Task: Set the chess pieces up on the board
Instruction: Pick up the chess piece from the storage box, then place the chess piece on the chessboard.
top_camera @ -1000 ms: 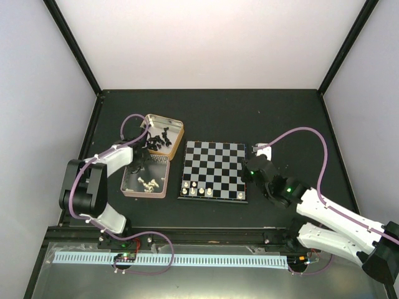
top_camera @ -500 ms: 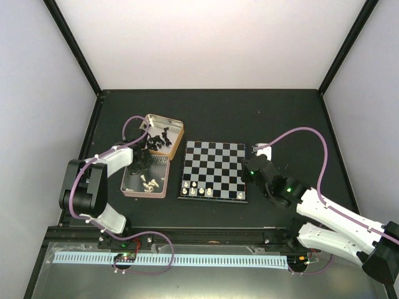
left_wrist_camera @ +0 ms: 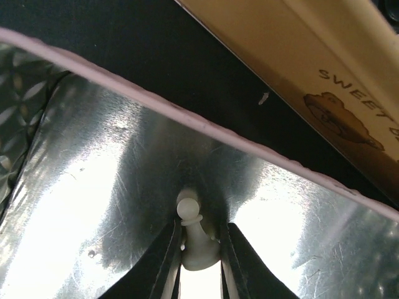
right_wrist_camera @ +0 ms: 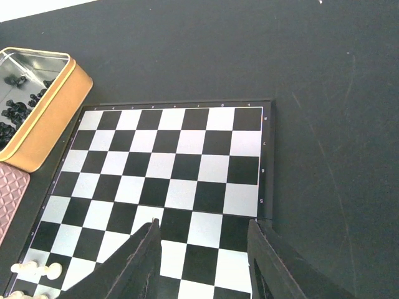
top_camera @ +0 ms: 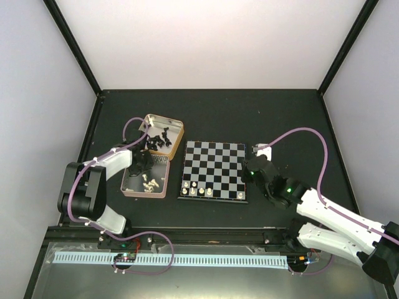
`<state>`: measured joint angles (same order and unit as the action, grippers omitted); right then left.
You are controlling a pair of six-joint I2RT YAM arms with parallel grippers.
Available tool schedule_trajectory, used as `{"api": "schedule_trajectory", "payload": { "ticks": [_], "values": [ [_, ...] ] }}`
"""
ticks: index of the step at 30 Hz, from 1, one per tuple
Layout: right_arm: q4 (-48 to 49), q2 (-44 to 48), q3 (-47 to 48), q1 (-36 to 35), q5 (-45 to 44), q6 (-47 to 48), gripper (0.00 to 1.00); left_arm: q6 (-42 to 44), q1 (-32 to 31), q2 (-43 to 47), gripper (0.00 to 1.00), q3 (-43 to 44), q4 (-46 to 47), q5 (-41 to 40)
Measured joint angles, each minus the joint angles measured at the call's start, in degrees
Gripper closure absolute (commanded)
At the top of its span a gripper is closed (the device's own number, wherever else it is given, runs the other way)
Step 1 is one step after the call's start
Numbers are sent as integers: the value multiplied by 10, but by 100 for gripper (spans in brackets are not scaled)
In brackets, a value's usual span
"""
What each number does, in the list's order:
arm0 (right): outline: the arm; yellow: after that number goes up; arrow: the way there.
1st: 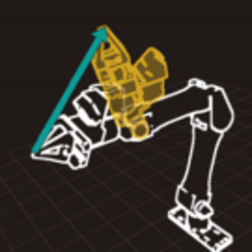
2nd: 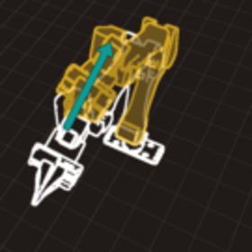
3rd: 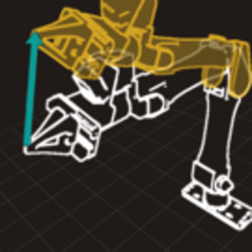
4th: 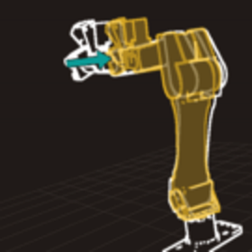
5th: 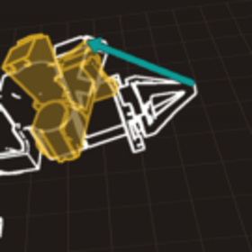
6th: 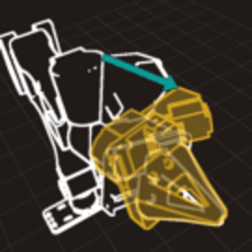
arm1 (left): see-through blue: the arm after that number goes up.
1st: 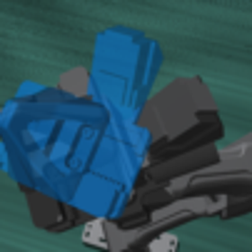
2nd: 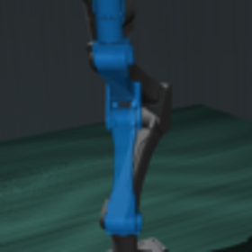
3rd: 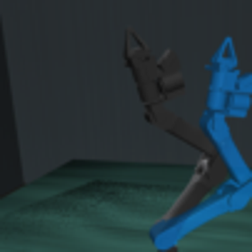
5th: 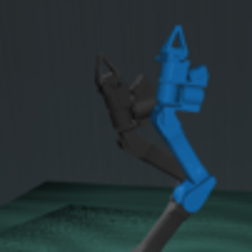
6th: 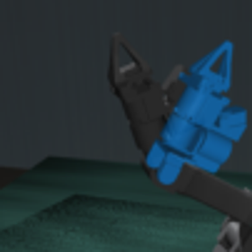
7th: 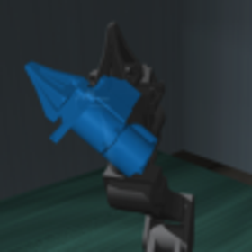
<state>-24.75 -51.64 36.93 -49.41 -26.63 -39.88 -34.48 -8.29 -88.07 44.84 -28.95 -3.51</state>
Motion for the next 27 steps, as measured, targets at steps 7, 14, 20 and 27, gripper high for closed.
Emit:
{"api": "schedule_trajectory", "payload": {
  "ticks": [7, 14, 20, 27],
  "values": [
    [0, 5, -1, 0, 1, 0, 61, 0, 0, 0, 89, 0, 0, -1],
    [14, 6, -1, 0, 28, 12, 60, 0, -2, 41, 88, -13, -12, 14],
    [49, -45, 30, 0, 162, 66, 58, 0, -38, 170, 86, -24, -21, 77],
    [69, -129, 111, 43, 374, 85, 53, 8, -125, 280, 86, -33, 31, 196]
  ]
}}
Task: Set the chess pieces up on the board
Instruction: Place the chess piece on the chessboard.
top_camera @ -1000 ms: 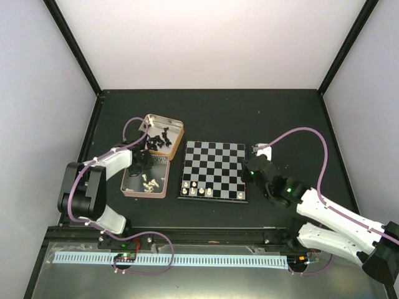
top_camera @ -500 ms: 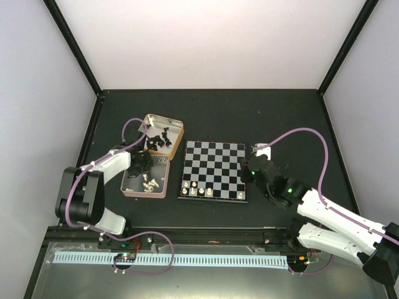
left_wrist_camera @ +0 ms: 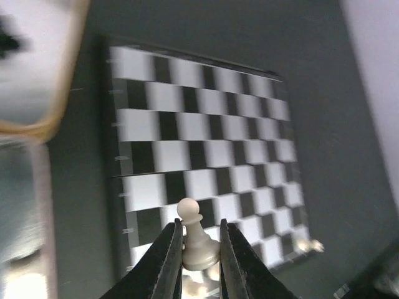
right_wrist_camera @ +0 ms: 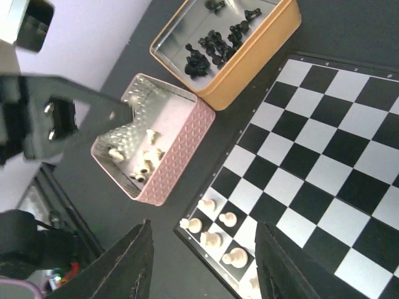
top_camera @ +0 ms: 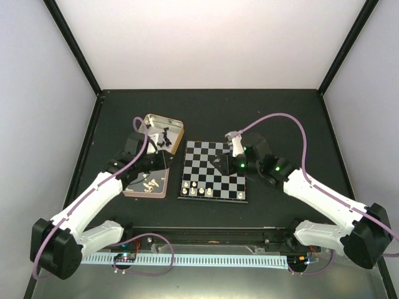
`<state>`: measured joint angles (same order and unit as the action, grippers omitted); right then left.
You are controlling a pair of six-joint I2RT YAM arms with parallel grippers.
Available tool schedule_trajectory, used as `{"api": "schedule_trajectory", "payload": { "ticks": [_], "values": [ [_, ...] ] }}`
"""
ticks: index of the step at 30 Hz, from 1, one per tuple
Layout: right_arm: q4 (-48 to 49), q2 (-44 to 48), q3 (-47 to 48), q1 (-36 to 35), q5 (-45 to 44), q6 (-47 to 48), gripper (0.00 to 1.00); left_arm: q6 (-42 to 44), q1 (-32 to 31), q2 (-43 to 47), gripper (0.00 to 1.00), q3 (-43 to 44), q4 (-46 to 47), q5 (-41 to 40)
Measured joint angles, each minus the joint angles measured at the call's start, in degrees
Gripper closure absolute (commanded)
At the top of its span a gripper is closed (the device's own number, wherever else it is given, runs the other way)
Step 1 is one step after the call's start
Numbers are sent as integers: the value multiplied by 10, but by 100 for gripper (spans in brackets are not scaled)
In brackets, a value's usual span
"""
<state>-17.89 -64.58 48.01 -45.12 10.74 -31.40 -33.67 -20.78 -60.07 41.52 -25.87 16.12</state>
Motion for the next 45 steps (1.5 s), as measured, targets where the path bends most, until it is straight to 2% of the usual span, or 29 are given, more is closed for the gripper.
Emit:
{"api": "schedule_trajectory", "payload": {
  "ticks": [4, 8, 15, 20, 24, 27, 31, 45],
  "values": [
    [8, -25, 19, 78, 133, -8, 43, 25, -67, 13, 86, 0, 67, 64],
    [7, -31, 26, 124, 230, -14, 41, 56, -118, -11, 86, 17, 116, 131],
    [3, -23, 30, 143, 330, -22, 44, 124, -173, -61, 87, 76, 177, 229],
    [-5, -10, 36, 148, 372, -30, 53, 162, -176, -68, 87, 90, 185, 278],
    [-6, -8, 37, 148, 396, -38, 53, 189, -176, -68, 88, 91, 184, 302],
    [-3, -6, 37, 148, 411, -52, 48, 210, -176, -68, 89, 94, 182, 314],
    [9, 0, 37, 148, 425, -72, 47, 240, -179, -69, 88, 108, 171, 318],
    [29, 5, 37, 147, 435, -125, 69, 403, -188, -100, 94, 147, 125, 235]
  ]
}}
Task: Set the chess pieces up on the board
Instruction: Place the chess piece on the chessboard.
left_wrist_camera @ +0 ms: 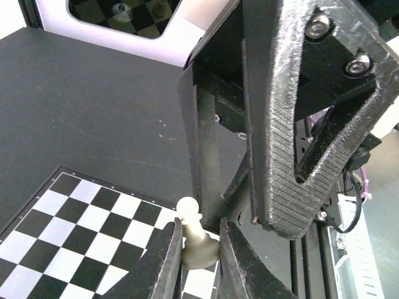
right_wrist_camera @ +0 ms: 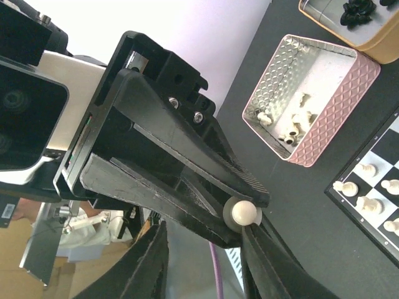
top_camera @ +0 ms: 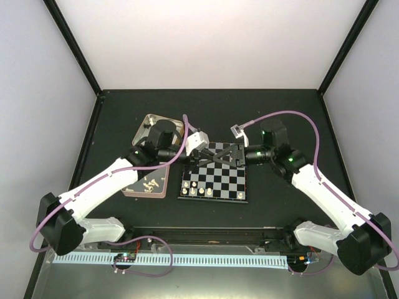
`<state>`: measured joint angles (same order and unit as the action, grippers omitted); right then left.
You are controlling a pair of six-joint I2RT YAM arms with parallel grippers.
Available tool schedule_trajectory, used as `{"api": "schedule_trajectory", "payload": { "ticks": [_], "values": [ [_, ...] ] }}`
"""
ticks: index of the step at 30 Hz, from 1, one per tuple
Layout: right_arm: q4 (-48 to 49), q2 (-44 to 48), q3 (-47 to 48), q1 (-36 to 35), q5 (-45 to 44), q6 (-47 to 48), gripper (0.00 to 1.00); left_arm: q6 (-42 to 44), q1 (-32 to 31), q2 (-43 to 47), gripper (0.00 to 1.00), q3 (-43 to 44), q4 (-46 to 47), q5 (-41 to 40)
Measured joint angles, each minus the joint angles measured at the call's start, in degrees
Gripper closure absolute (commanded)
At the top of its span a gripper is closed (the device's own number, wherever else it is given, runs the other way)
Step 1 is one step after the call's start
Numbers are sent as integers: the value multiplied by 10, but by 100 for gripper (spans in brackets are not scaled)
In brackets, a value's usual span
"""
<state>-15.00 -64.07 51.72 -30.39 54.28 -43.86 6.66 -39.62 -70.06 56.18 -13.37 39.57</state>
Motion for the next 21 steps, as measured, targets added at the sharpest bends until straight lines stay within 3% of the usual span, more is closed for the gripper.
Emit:
{"api": "schedule_trajectory", "payload": {
  "ticks": [4, 10, 15, 21],
  "values": [
    [0, -3, 0, 0, 0, -2, 71, 17, 0, -2, 94, 4, -6, 0],
    [-2, -8, 0, 0, 2, -5, 63, 33, 0, -2, 95, 5, -19, 2],
    [-7, -14, 0, -1, -12, -7, 62, 43, -1, -2, 95, 5, -35, 17],
    [-21, -16, 0, -1, -35, 0, 73, 51, -2, -1, 95, 5, -44, 25]
  ]
}}
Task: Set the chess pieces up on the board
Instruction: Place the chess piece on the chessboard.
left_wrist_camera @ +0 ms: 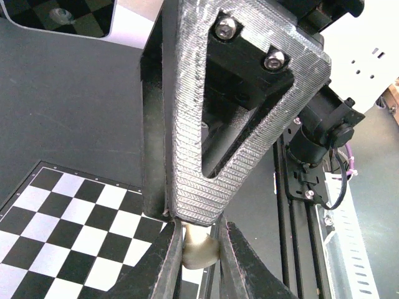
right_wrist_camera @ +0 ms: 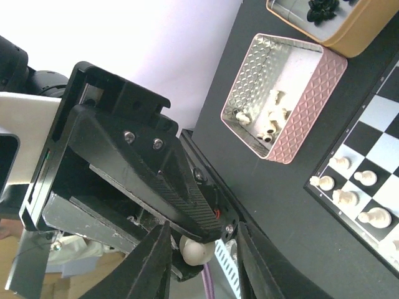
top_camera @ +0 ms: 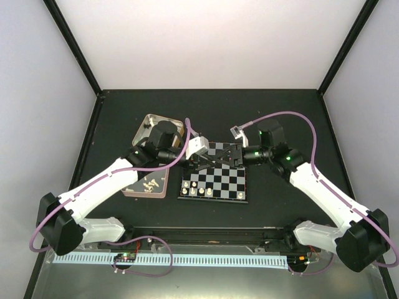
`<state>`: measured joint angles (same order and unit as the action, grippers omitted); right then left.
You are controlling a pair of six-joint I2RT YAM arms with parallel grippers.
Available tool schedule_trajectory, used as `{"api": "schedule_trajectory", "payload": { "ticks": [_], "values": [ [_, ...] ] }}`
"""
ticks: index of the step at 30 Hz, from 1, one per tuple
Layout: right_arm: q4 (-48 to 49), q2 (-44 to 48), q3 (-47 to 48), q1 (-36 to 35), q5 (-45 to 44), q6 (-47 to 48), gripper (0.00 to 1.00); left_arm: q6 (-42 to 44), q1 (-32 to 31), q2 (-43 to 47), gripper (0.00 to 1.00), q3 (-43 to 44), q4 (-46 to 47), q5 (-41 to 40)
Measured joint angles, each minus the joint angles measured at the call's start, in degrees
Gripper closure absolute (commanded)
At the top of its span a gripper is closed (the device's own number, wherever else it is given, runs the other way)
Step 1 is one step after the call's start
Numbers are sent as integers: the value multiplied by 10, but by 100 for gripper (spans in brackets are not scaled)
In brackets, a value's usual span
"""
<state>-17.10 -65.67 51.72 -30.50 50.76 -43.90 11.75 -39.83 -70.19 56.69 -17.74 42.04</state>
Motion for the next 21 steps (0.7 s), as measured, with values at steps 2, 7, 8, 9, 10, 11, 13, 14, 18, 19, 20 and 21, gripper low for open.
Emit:
{"api": "schedule_trajectory", "payload": {
  "ticks": [2, 7, 8, 9, 10, 11, 13, 14, 18, 19, 20, 21],
  "values": [
    [0, 0, 0, 0, 0, 0, 74, 1, 0, 0, 94, 0, 0, 1],
    [2, 0, 0, 0, 10, 1, 79, 0, 0, 0, 94, 0, 0, 2],
    [3, 0, 0, 0, 13, 1, 82, 0, 0, 0, 94, 0, 0, 3],
    [4, -1, 0, 0, 17, 1, 86, 0, 0, 0, 94, 0, 0, 4],
    [6, -2, 0, 0, 21, 0, 89, 0, 0, 0, 94, 0, 0, 5],
    [8, -3, 0, 0, 23, 3, 93, 0, 0, 0, 94, 0, 0, 5],
    [8, -7, 0, 1, 25, 0, 98, 0, 0, 0, 91, 0, 0, 4],
    [8, -9, 0, 1, 26, 0, 99, 0, 1, 0, 88, 0, -1, 4],
    [8, -9, 0, 1, 21, 2, 99, -3, 1, 0, 55, 0, -3, -2],
    [8, -9, 0, 1, 15, 4, 99, -9, 0, 0, 49, 0, -3, -6],
    [7, -8, 0, 1, 7, 9, 99, -17, 0, 0, 44, 1, -3, -13],
    [4, -7, 0, 1, -1, 16, 99, -23, 0, 0, 40, 1, -3, -23]
  ]
}}
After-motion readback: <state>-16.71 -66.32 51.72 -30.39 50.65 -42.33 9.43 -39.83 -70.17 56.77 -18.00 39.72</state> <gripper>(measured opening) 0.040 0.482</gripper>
